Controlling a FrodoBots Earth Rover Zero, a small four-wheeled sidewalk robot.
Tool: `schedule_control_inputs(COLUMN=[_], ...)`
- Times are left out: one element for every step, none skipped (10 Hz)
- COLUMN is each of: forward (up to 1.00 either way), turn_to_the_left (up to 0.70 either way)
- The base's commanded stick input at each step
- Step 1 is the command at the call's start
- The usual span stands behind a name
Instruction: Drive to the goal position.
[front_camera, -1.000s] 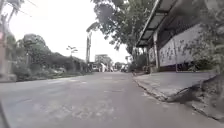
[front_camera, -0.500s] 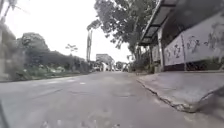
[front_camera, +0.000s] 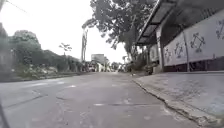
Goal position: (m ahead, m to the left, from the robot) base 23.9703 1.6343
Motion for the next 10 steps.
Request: schedule_control_inputs(forward=[1.0,1.0,1.0,1.0,1.0,1.0,1.0,1.0,1.0,1.0], turn_to_the_left=[0.0,0.0,0.0,0.0,0.0,0.0,0.0,0.0,0.0,0.0])
